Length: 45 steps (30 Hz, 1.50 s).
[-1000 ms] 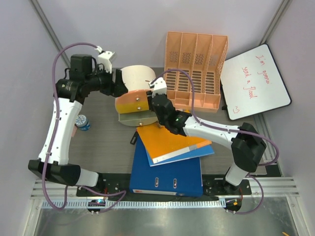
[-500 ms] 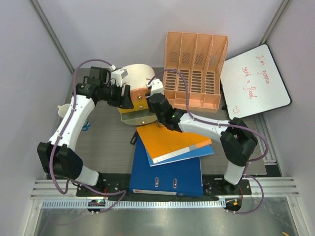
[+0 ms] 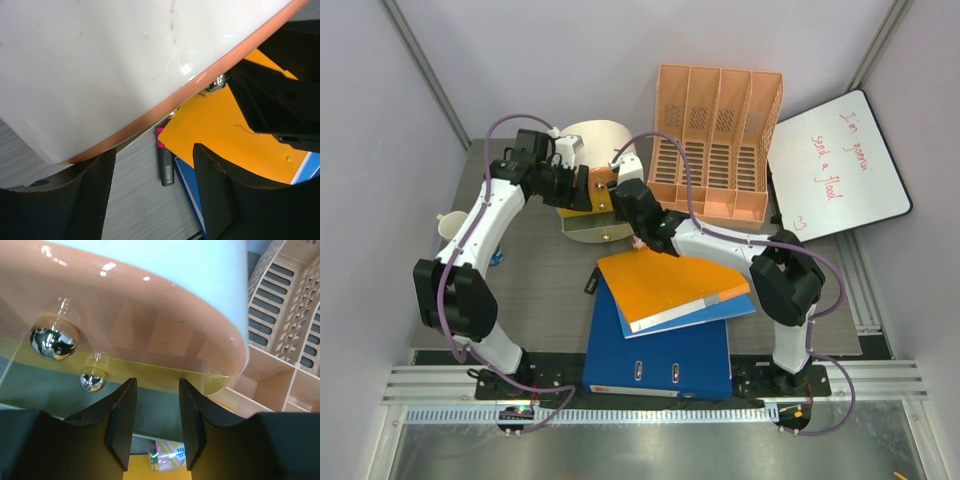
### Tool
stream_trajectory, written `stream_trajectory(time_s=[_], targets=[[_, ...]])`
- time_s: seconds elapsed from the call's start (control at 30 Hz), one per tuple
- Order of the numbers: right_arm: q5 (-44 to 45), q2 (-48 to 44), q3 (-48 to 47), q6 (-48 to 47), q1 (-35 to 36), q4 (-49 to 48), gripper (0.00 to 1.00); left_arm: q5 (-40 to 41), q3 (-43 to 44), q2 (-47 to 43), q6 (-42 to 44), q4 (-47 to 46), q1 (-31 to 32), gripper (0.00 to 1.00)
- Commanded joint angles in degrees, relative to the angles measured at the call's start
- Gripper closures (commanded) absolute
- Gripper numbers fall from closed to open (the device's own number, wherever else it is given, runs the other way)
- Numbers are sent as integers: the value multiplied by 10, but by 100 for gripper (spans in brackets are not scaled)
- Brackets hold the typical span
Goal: Organize the desk
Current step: Pick up the stationery from the center of the board.
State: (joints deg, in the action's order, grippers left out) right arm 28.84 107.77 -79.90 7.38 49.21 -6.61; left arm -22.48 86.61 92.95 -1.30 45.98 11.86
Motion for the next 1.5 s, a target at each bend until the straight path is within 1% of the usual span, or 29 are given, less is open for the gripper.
stream_trajectory(time_s=[0.0,0.17,0.2,0.3,0.47,0.8,0.97,1.47], targets=[[-17,5,-25,-1,-2,8,56,16,35,3,-5,-38,-2,36],[-29,-45,45,35,10,-27,56,26,33,2,-1,-42,-2,37],[-29,-50,68,38,13,-32,57,28,32,3,-1,-43,-3,37],[-33,-56,97,45,28,-56,56,29,32,3,-2,-45,-2,37],[-41,-25,87,55,31,-66,57,29,35,2,-4,-42,-2,37],[-35,18,40,40,33,-83,57,33,34,-3,5,-39,-3,37],[-38,46,16,41,33,-72,57,36,31,-2,7,-41,-3,37],[-48,14,68,55,52,-42,59,43,48,8,7,-46,-10,37]])
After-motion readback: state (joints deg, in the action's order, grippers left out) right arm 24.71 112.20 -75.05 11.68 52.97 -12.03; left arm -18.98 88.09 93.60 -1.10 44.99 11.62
